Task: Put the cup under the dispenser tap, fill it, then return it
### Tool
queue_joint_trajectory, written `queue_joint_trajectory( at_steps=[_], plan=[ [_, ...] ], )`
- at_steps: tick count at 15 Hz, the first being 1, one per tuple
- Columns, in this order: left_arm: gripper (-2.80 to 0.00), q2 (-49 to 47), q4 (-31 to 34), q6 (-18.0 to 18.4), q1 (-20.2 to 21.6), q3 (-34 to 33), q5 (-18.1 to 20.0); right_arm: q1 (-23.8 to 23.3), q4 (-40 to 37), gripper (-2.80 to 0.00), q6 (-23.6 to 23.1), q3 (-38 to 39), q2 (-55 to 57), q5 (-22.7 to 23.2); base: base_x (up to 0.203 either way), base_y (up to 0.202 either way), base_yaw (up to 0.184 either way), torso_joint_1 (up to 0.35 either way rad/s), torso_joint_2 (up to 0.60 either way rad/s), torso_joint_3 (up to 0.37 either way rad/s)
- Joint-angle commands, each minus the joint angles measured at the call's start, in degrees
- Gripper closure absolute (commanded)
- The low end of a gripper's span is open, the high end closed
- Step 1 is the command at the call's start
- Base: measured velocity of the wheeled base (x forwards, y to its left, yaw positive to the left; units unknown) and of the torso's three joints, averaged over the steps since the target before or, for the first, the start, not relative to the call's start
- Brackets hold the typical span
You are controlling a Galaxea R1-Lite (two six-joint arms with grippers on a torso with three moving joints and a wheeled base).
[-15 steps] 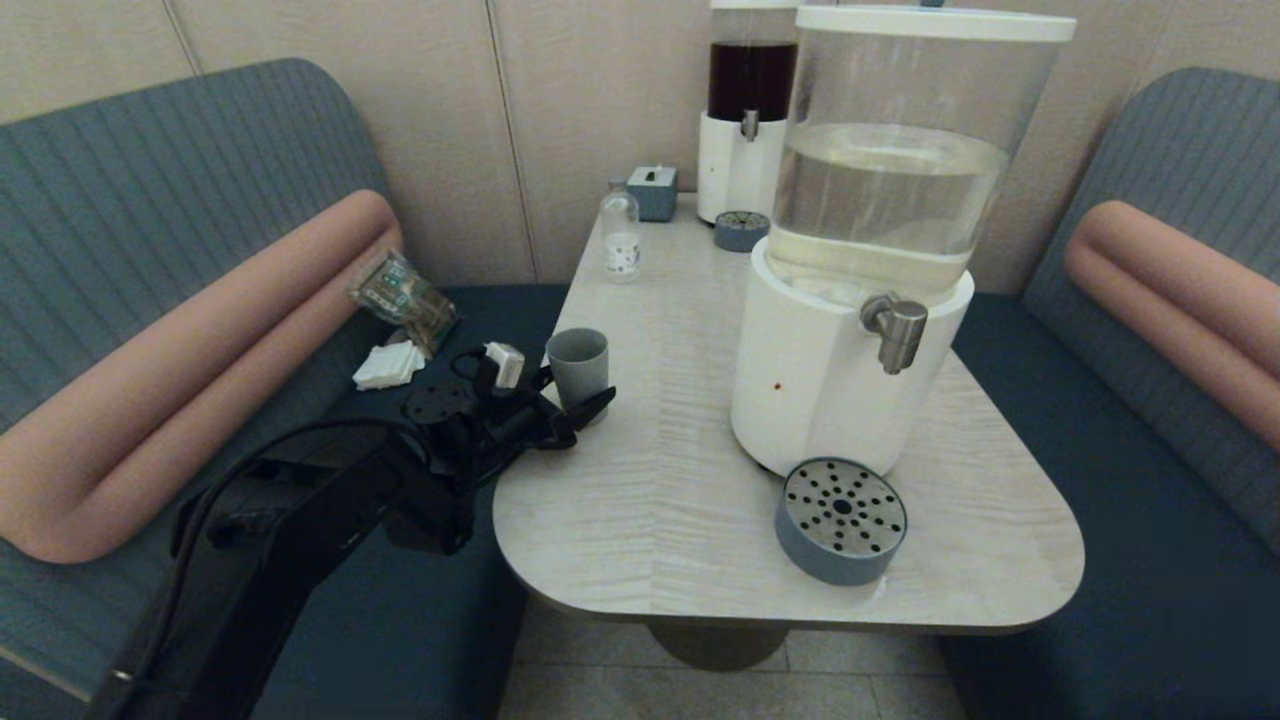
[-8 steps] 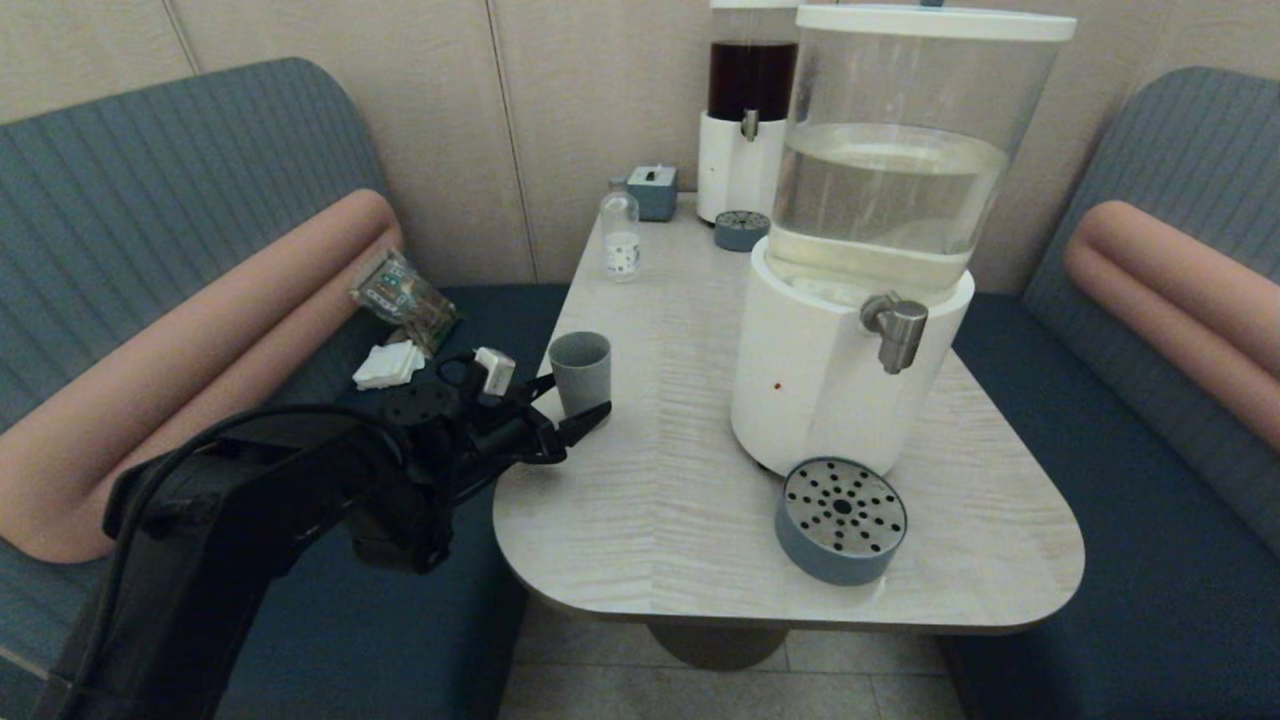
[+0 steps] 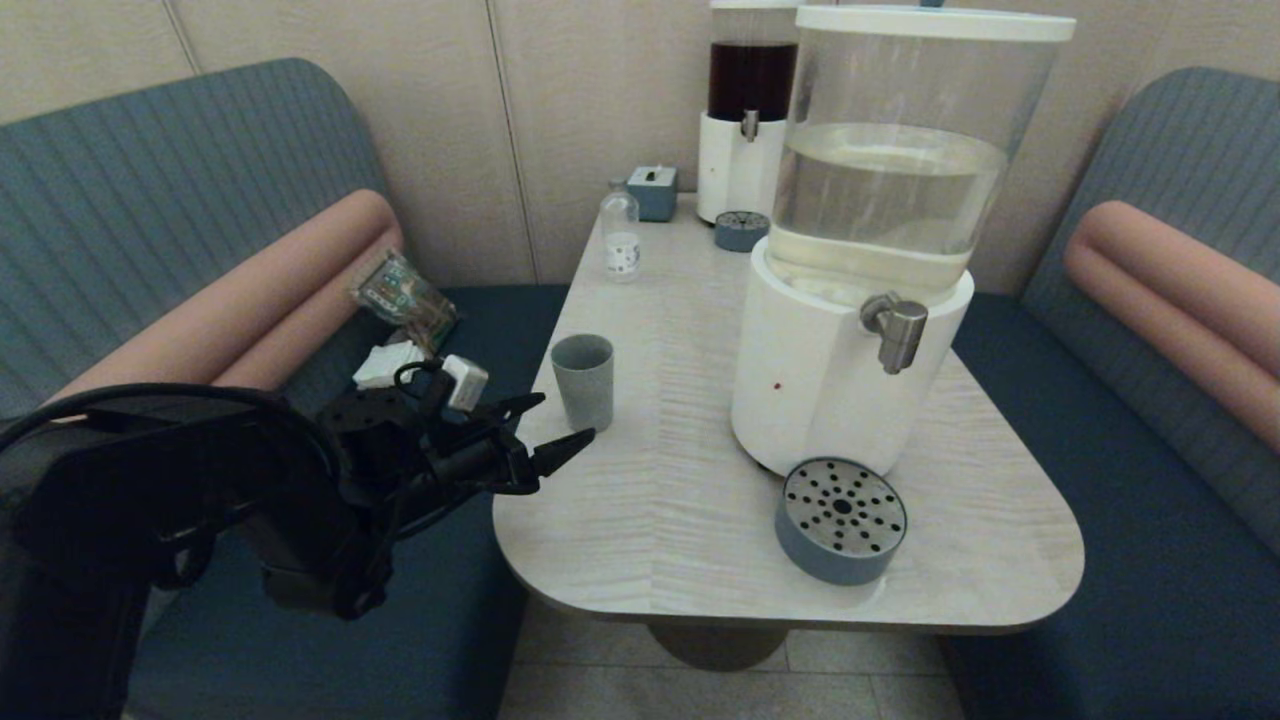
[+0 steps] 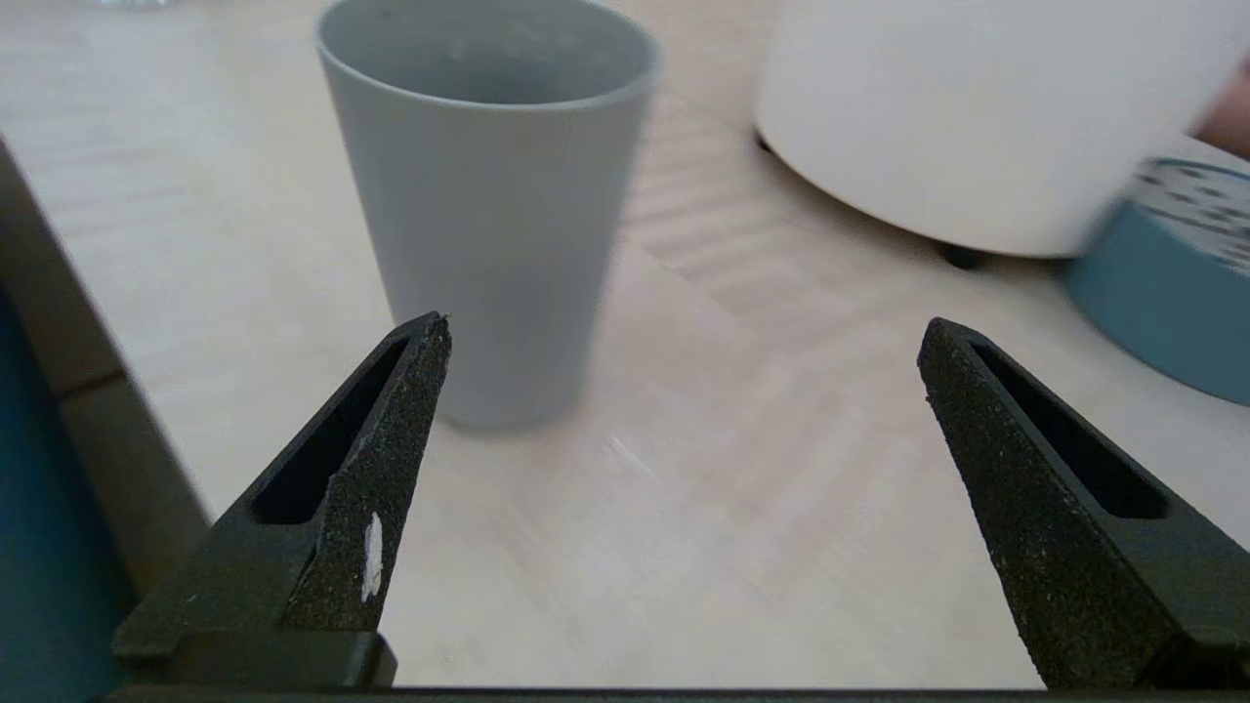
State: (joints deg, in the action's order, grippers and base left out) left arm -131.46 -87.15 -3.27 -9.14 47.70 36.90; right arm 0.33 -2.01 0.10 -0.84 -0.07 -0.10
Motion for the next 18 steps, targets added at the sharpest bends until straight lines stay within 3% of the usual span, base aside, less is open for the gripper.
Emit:
queue_joint_trajectory(
  at_steps=[1, 8, 9, 13, 18],
  plan=[
    [-2.80, 7.8, -0.5, 0.4, 0.3, -7.9, 0.2, 0.0, 0.0, 0.00, 0.0, 0.0, 0.1, 0.0, 0.000, 0.000, 0.000, 0.000, 0.00, 0.000],
    [-2.80, 37.6, -0.5, -0.1, 0.4, -32.6, 0.0, 0.0, 0.0, 0.00, 0.0, 0.0, 0.1, 0.0, 0.000, 0.000, 0.000, 0.000, 0.00, 0.000],
    [0.00, 42.0, -0.5, -0.4, 0.4, -35.4, -0.6, 0.0, 0.1, 0.00, 0.0, 0.0, 0.1, 0.0, 0.000, 0.000, 0.000, 0.000, 0.00, 0.000],
    [0.00, 55.9, -0.5, -2.9, 0.4, -41.8, -5.9, 0.0, 0.0, 0.00, 0.0, 0.0, 0.1, 0.0, 0.000, 0.000, 0.000, 0.000, 0.00, 0.000],
    [0.00, 71.6, 1.7, -5.0, 0.7, -42.8, -19.2, 0.0, 0.0, 0.00, 0.0, 0.0, 0.1, 0.0, 0.000, 0.000, 0.000, 0.000, 0.00, 0.000]
  ],
)
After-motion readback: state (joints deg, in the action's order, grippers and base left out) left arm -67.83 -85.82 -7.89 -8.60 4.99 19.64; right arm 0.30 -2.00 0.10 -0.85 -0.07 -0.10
